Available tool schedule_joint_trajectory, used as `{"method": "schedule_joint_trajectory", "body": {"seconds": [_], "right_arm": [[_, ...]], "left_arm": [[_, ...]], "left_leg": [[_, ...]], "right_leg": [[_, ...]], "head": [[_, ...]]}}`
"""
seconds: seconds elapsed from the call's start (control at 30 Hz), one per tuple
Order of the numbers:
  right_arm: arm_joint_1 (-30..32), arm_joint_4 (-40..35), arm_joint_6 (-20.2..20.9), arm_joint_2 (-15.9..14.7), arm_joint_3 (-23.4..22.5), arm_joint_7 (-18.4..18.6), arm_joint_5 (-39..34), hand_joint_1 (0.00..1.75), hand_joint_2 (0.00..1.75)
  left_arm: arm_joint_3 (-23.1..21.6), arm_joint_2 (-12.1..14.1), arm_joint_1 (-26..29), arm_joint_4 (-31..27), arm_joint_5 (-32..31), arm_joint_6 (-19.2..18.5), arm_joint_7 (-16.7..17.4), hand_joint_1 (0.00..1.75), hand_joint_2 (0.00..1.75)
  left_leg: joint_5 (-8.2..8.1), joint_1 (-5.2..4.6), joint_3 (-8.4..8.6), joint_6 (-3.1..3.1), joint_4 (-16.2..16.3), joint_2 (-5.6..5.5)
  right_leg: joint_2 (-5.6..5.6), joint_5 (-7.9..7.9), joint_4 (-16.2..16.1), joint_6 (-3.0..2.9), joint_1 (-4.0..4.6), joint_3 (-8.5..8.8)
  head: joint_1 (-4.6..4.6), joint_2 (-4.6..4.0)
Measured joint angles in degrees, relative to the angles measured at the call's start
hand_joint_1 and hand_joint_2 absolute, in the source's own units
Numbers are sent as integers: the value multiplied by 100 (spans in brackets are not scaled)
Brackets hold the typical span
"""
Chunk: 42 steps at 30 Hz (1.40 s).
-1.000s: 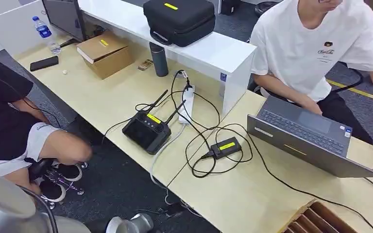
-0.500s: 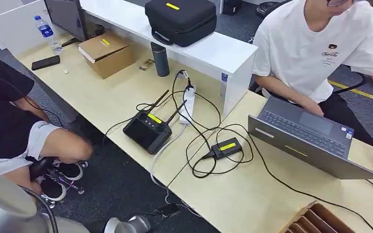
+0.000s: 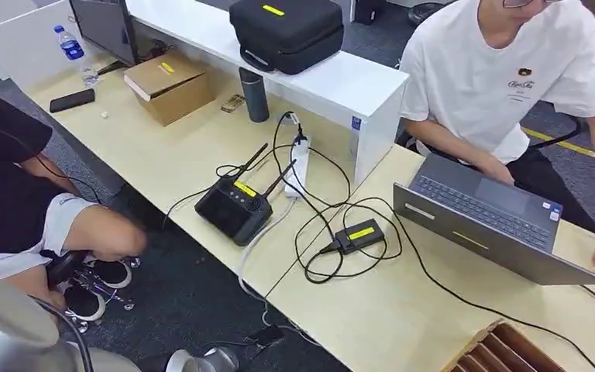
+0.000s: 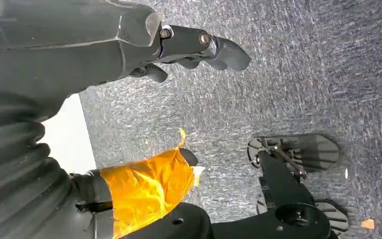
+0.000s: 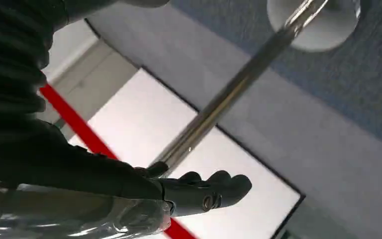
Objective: Pass the card to the sensor for recognition and then transmit it.
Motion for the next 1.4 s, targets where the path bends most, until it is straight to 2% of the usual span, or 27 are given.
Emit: {"method": "schedule_joint_trajectory", "body": {"seconds": [0.2, 0.37, 0.57, 0.8, 0.87, 0.93, 0.97, 1.03, 1.07, 1.2, 1.3, 1.4], "right_arm": [[372, 53, 59, 767, -320, -97, -88, 0, 175], [631, 116, 183, 1266, -477, -118, -97, 0, 175], [821, 162, 287, 1560, -617, -112, -82, 0, 175], [891, 238, 616, 1878, -752, -51, -194, 0, 175], [907, 245, 638, 2003, -862, -42, -408, 0, 175], [930, 245, 434, 2134, -1012, -38, -591, 0, 175], [939, 245, 49, 2191, -1100, -51, -703, 0, 175], [945, 245, -812, 2287, -1339, -169, -937, 0, 175], [944, 245, -1114, 2322, -1468, -224, -1017, 0, 175], [951, 232, -1574, 2416, -1865, -263, -993, 0, 175], [951, 223, -1591, 2477, -2053, -250, -936, 0, 175], [950, 223, -1567, 2512, -2154, -278, -925, 0, 175]], "left_arm": [[74, -33, 33, 0, 39, 35, 48, 0, 175], [155, -42, 69, 0, 85, 79, 46, 0, 175], [223, -42, 83, 0, 103, 109, 46, 0, 175], [260, -39, 89, 0, 103, 270, 139, 0, 175], [295, -39, 93, 0, 98, 541, 328, 0, 175], [330, -31, 117, 0, 90, 959, 521, 0, 175], [358, -29, 131, 0, 85, 1359, 666, 0, 175], [435, 0, 188, 0, 114, 2258, 748, 0, 175], [485, 20, 211, 0, 140, 2649, 745, 0, 0], [625, 146, 270, 0, 120, 3487, 645, 0, 0], [653, 214, 272, 0, 87, 3534, 592, 0, 0], [669, 258, 274, 0, 59, 3340, 601, 0, 0]], "left_leg": [[-5, 4, 3, -11, -1, 5], [-6, 2, 3, -11, -1, 9], [-10, 2, 3, -17, -1, 17], [-10, 2, 7, -17, 0, 25], [-10, 3, 7, -17, -1, 26], [-10, 3, 8, -17, -1, 30], [-10, 3, 8, -18, -1, 31], [-12, 3, 11, -21, -2, 38], [-12, 4, 12, -21, -2, 39], [-12, 3, 12, -21, -2, 39], [-12, 3, 13, -21, -2, 41], [-12, 2, 14, -21, -2, 41]], "right_leg": [[3, -5, 1, -7, 3, 1], [7, -5, 0, -7, 1, 0], [14, -5, 0, -7, 1, 0], [21, -4, 0, -9, 2, 1], [22, -4, 1, -9, 3, 1], [27, -4, 2, -9, 2, 1], [27, -4, 2, -9, 3, 1], [35, -5, 2, -10, 3, -1], [37, -5, 2, -10, 3, 0], [36, -6, 2, -12, 3, 1], [37, -6, 2, -12, 2, 3], [37, -6, 1, -13, 2, 4]], "head": [[6, 0], [4, 0], [4, 0], [2, 0], [4, 0], [4, 0], [2, 0], [2, 0], [4, 0], [2, 0], [4, 0], [6, 0]]}}
